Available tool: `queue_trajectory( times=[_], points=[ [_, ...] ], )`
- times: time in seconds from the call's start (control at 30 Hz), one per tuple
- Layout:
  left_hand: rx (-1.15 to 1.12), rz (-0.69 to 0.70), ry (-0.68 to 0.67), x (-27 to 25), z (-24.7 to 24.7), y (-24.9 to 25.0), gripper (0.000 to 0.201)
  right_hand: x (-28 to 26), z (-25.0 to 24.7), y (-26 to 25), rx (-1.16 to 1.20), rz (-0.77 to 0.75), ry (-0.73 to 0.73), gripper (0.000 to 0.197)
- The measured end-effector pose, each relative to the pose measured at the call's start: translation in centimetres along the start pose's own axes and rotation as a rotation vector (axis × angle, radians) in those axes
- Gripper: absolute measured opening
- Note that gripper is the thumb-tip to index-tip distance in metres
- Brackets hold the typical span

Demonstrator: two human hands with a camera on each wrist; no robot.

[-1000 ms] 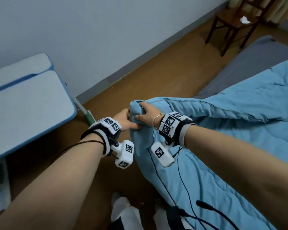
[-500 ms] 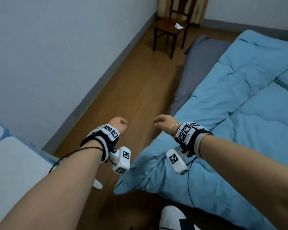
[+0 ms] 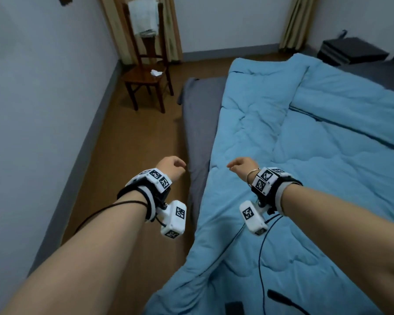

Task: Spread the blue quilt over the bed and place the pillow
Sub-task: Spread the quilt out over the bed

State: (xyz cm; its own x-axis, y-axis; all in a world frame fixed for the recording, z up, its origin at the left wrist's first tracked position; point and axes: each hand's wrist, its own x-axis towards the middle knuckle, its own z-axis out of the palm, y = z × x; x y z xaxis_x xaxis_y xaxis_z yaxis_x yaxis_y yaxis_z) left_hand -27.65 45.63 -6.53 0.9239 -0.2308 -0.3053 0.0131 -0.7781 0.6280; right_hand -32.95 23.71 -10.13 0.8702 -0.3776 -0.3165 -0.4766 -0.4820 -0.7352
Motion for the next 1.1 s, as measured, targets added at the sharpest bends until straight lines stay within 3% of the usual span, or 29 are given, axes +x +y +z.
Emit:
queue_trajectory(
  times=[0.23, 0.43, 0.6, 0.77, 0.9, 1.1],
  points=[
    [-0.012, 0.136, -0.115, 11.1, -0.4, 4.7, 0.023, 6.3, -3.1, -0.2, 0.114, 0.148, 0.177, 0.024],
    [-0.018, 0.325, -0.25, 20.4, -1.0, 5.6, 0.023, 11.1, -2.0, -1.2, 0.168, 0.28, 0.326, 0.023],
    [0.077, 0.419, -0.352, 28.9, -7.5, 2.1, 0.026, 15.9, 2.2, -6.4, 0.204, 0.379, 0.485, 0.024],
    [0.376, 0.444, -0.323, 38.4, -14.7, -0.4, 0.029, 21.1, 6.9, -11.6, 0.187, 0.43, 0.524, 0.026],
    [0.368, 0.543, -0.337, 42.1, -11.9, 3.9, 0.033, 23.0, 6.0, -11.7, 0.187, 0.477, 0.579, 0.025],
    [0.427, 0.793, -0.572, 44.2, -3.5, 9.6, 0.036, 23.0, 1.1, -4.4, 0.212, 0.711, 0.739, 0.024]
  ],
)
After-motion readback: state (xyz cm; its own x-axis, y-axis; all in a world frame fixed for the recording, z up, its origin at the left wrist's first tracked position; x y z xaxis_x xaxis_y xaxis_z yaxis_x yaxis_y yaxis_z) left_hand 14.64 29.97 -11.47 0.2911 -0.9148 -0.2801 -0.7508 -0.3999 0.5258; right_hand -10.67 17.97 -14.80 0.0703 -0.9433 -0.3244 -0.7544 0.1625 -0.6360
